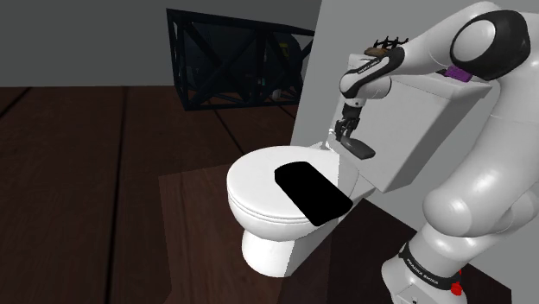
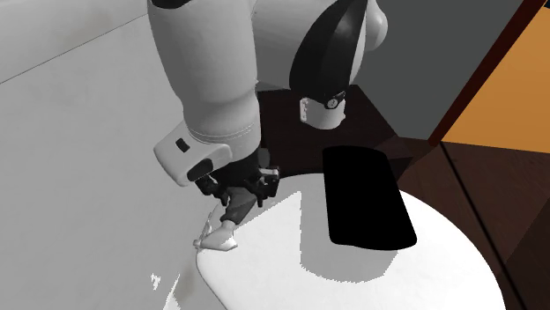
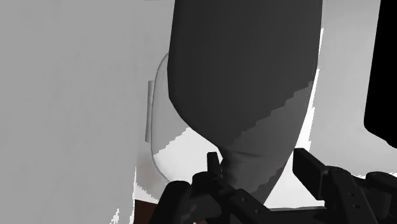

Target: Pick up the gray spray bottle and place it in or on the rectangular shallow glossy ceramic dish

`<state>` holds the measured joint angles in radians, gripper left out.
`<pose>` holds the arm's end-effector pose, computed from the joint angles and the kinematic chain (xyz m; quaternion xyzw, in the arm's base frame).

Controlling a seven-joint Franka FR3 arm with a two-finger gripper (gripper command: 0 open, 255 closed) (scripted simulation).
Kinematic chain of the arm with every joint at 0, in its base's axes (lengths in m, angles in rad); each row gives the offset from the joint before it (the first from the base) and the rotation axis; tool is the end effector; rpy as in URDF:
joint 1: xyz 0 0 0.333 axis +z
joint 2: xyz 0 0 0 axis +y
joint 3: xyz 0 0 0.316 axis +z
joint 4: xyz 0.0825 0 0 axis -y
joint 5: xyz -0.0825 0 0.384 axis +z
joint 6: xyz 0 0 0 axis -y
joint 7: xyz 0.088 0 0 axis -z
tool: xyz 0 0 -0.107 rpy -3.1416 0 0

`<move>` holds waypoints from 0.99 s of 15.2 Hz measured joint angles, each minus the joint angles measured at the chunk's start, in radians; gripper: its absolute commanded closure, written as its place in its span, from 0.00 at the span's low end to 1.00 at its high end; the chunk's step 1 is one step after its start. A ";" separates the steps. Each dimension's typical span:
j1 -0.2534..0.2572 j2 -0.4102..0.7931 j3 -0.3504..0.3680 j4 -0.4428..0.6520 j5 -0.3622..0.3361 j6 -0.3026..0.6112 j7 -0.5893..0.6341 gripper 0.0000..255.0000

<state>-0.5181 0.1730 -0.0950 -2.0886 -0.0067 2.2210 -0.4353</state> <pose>0.4648 -0.3261 0.3390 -0.9960 0.0861 0.0227 0.0006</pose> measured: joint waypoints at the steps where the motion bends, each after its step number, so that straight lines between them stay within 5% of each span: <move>1: 0.012 -0.020 0.007 -0.026 -0.003 0.006 0.020 1.00; 15: 0.168 -0.306 0.159 -0.347 0.008 0.037 0.319 1.00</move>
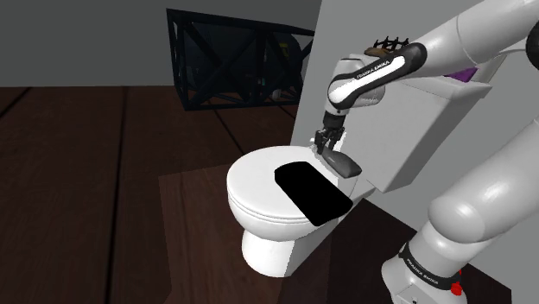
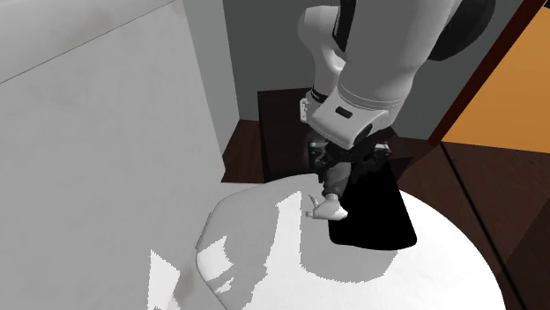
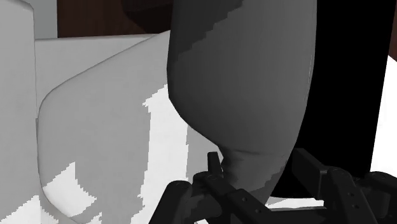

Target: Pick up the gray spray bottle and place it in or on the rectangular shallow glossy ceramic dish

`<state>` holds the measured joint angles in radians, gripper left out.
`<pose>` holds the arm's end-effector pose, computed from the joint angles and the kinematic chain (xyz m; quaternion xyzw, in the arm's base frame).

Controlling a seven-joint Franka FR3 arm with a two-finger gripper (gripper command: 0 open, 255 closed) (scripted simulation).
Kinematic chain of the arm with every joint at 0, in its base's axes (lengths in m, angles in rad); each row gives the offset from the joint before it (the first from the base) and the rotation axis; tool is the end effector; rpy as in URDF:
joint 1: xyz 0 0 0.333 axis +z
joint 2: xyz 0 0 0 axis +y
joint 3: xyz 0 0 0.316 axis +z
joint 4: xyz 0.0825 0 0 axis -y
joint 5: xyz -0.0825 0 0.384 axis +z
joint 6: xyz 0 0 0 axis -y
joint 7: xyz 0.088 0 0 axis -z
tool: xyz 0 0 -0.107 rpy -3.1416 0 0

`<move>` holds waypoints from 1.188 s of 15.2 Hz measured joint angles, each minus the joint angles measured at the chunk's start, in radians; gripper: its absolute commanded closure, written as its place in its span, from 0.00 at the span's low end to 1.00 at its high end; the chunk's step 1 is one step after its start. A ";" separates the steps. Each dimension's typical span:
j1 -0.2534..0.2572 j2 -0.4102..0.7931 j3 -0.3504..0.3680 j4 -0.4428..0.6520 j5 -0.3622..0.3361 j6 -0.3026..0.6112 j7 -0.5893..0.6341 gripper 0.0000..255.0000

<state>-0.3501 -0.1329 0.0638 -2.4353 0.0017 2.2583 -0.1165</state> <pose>0.4451 -0.1311 0.3511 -0.9961 0.0857 0.0224 0.0009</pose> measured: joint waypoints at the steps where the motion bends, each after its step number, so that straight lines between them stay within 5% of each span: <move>1: 0.011 -0.013 0.013 -0.019 0.005 0.006 0.021 1.00; 8: 0.099 -0.094 0.117 -0.098 0.053 0.005 0.176 1.00; 18: 0.101 0.005 0.133 -0.148 0.040 0.153 0.203 1.00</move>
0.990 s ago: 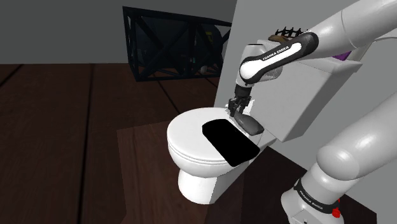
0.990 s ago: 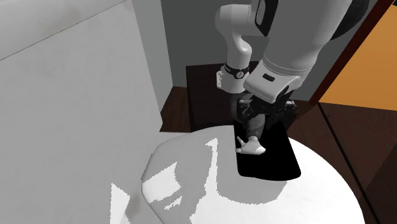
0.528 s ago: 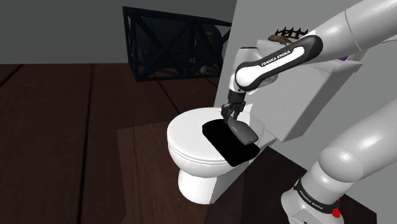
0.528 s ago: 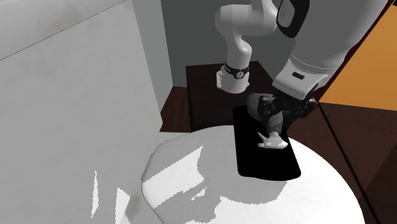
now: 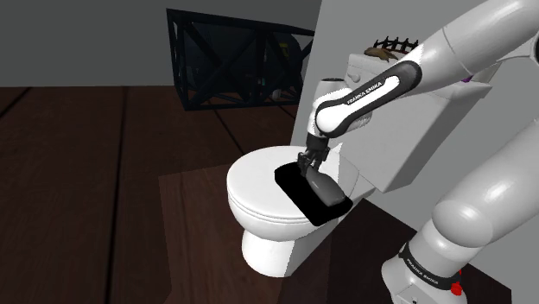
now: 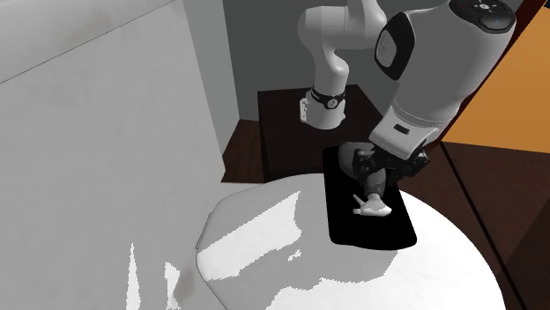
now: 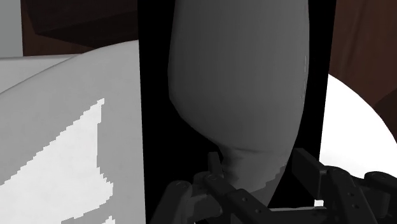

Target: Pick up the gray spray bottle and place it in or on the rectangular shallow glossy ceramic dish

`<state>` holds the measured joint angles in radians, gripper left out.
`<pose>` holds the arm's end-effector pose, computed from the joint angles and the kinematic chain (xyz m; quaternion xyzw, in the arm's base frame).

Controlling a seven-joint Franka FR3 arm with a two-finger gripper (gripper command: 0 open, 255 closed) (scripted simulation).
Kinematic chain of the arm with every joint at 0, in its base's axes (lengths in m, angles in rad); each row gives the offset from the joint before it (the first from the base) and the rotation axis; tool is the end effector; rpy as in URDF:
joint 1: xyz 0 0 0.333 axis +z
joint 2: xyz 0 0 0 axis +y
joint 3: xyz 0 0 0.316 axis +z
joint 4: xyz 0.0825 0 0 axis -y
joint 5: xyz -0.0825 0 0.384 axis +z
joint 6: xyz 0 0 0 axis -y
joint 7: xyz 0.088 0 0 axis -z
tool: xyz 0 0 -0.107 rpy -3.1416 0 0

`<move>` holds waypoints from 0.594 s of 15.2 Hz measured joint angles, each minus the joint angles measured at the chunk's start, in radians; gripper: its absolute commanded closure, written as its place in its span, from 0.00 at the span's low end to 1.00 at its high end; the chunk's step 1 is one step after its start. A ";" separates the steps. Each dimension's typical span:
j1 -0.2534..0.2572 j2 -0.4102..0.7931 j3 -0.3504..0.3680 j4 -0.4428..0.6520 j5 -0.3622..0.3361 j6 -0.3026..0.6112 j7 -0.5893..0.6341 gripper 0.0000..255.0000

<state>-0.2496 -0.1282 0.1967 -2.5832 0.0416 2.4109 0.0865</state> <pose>0.4311 -0.0241 0.3004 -0.9960 0.0865 0.0231 0.0007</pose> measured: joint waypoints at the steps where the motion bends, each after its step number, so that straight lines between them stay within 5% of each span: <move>1: 0.000 0.010 0.001 -0.005 -0.002 0.015 0.003 1.00; 9: -0.003 0.072 0.003 -0.023 -0.018 0.095 0.014 1.00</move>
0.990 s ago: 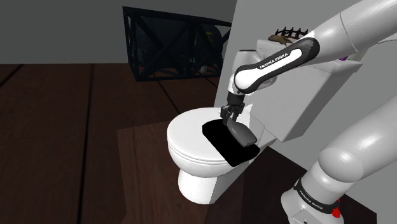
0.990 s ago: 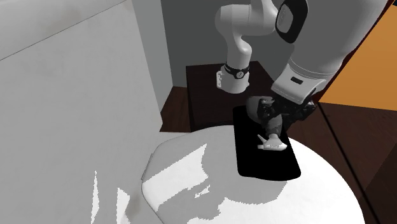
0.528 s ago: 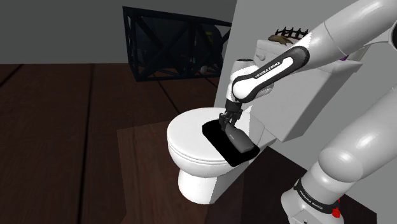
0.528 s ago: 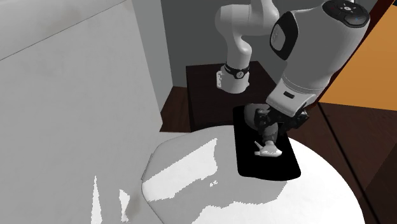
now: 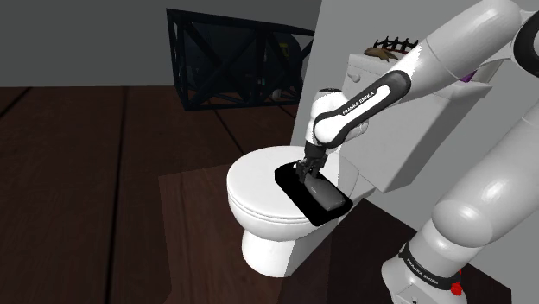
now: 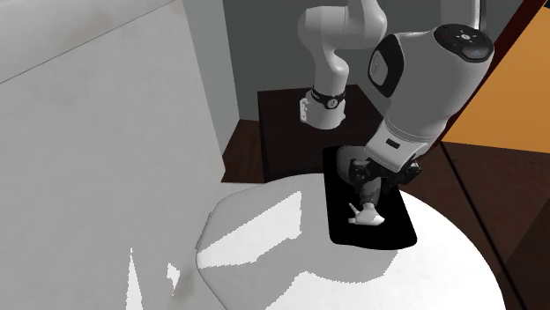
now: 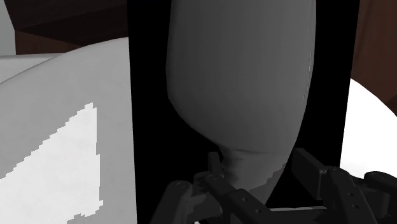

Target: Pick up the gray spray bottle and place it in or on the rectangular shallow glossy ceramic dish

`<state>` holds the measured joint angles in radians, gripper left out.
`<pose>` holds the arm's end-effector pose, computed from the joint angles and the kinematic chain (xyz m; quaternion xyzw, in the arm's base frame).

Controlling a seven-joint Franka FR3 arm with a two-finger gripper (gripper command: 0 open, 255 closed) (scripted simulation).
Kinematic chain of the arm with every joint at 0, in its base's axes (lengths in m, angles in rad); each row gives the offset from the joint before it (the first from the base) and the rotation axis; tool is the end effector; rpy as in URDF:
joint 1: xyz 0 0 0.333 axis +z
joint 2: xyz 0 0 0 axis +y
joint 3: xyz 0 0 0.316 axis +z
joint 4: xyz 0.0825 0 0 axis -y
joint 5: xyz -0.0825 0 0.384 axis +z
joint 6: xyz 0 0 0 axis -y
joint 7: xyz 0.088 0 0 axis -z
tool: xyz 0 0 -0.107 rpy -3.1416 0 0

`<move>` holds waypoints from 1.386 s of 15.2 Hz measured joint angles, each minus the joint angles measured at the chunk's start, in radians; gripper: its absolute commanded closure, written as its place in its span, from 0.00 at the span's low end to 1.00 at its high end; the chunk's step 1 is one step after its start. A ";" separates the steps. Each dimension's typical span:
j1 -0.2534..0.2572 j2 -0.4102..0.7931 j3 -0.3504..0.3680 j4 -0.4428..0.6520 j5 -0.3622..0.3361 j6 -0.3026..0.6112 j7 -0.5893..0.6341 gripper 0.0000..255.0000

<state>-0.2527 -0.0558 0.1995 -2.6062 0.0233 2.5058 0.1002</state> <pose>0.4297 -0.0239 0.2690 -0.9960 0.0864 0.0228 0.0006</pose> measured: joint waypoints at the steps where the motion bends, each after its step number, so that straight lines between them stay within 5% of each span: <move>1: 0.000 0.001 0.000 0.000 0.000 0.000 0.000 1.00; 3: 0.000 0.001 0.000 0.000 0.000 0.001 0.000 1.00; 4: 0.000 0.001 0.000 0.000 0.000 0.001 0.000 0.00; 10: 0.000 0.001 0.000 0.000 0.000 0.001 0.000 0.00; 15: 0.004 -0.099 -0.003 0.032 0.024 -0.127 -0.016 0.00; 21: 0.004 -0.109 -0.005 0.040 0.026 -0.148 -0.020 0.00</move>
